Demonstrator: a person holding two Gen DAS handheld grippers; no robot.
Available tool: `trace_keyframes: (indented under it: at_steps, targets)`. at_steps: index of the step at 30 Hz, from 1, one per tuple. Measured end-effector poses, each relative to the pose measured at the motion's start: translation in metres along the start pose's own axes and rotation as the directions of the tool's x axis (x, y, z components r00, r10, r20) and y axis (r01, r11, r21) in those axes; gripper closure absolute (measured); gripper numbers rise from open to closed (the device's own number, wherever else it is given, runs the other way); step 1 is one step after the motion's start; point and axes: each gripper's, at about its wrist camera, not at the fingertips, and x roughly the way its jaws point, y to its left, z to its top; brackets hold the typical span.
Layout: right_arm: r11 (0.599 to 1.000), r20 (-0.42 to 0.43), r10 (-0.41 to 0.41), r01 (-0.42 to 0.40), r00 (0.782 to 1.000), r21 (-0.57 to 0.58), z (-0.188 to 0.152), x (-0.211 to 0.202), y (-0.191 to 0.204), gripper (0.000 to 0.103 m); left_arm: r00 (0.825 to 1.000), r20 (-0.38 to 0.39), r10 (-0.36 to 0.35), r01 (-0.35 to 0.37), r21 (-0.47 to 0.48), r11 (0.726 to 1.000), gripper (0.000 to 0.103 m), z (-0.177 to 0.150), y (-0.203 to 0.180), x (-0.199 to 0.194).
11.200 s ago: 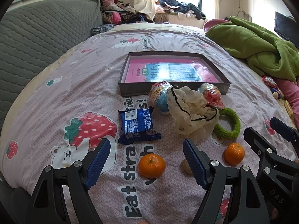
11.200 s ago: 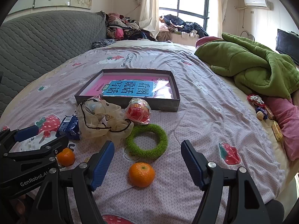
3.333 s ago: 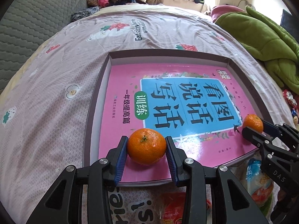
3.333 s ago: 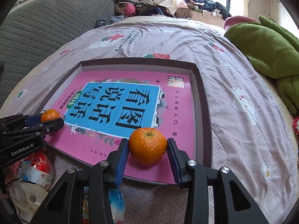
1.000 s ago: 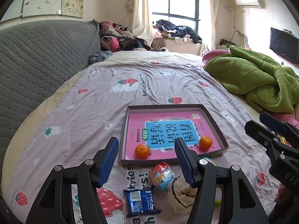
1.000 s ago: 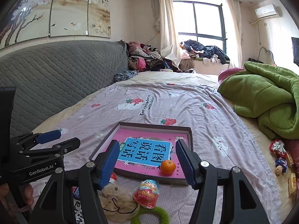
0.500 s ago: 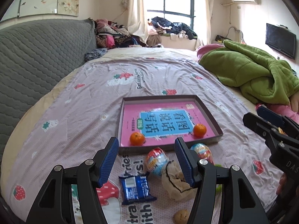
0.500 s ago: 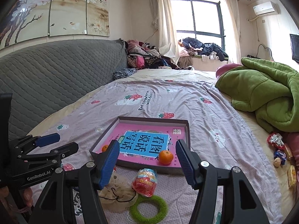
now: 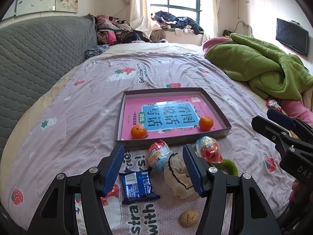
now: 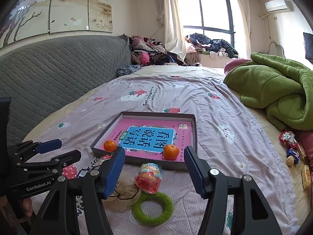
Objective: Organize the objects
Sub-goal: 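Pull both open grippers back from the tray, then move the left gripper to the cream mesh bag while the right approaches the green ring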
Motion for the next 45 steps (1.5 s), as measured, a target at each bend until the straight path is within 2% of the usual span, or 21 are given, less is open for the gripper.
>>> trace_keyframes:
  at_steps: [26,38,45]
  targets:
    - [1.000,-0.083,-0.008,0.008,0.996,-0.004,-0.030,0.006,0.002,0.041,0.994,-0.100,-0.035,0.039,0.037,0.999,0.039,-0.031,-0.011,0.011]
    - [1.000,-0.146,-0.019,0.021,0.989,0.007,-0.045,0.016,-0.004,0.041,0.984,-0.155,-0.090,0.094,0.018,0.995,0.039,-0.040,-0.017,0.021]
    - [0.999,-0.199,-0.031,0.034,0.980,0.013,-0.054,0.027,-0.008,0.041,0.976,-0.194,-0.099,0.100,-0.001,0.995,0.039,-0.044,-0.018,0.031]
